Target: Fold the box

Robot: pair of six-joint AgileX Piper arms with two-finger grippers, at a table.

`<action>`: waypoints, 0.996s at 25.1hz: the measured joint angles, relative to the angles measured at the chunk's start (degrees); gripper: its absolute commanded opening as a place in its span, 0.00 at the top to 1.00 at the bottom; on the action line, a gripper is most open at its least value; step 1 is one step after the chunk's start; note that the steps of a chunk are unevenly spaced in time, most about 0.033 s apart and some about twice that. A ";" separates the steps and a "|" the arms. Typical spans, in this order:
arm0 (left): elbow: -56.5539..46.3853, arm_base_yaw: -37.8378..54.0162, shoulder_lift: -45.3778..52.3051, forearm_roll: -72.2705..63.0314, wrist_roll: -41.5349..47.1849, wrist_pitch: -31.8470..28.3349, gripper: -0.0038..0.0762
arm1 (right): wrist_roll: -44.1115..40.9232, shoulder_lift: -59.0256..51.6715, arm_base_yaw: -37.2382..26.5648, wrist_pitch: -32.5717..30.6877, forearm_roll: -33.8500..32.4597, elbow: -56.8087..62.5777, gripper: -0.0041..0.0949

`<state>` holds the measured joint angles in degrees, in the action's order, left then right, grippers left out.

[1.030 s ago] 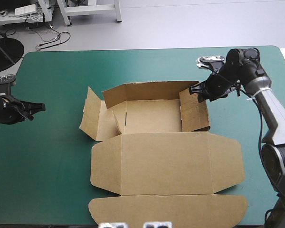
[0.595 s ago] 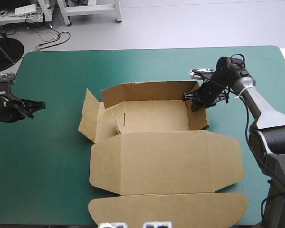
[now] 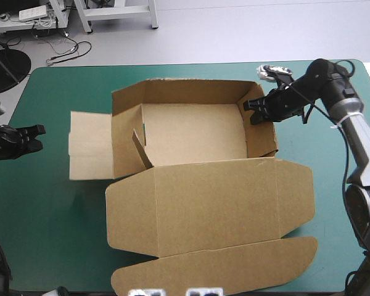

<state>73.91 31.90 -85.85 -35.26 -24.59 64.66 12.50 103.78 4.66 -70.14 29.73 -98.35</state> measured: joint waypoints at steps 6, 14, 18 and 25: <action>0.05 3.32 -4.83 -28.09 -9.95 4.40 0.95 | 2.95 -9.39 -5.02 -0.44 7.69 -0.29 0.98; 0.05 -8.68 -2.86 -39.48 -10.59 4.29 0.95 | 2.90 -11.39 -5.02 -0.62 8.48 -0.29 0.98; 0.05 -11.48 0.10 -39.72 -10.61 4.57 0.95 | 2.49 -11.39 -5.02 0.89 8.50 -0.29 0.98; 0.05 -14.25 5.97 -39.81 -10.61 4.81 0.95 | 2.30 -11.39 -5.02 3.51 8.50 -0.29 0.98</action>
<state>73.96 17.65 -79.89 -75.07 -35.20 69.48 14.80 92.39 -0.36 -66.63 38.23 -98.64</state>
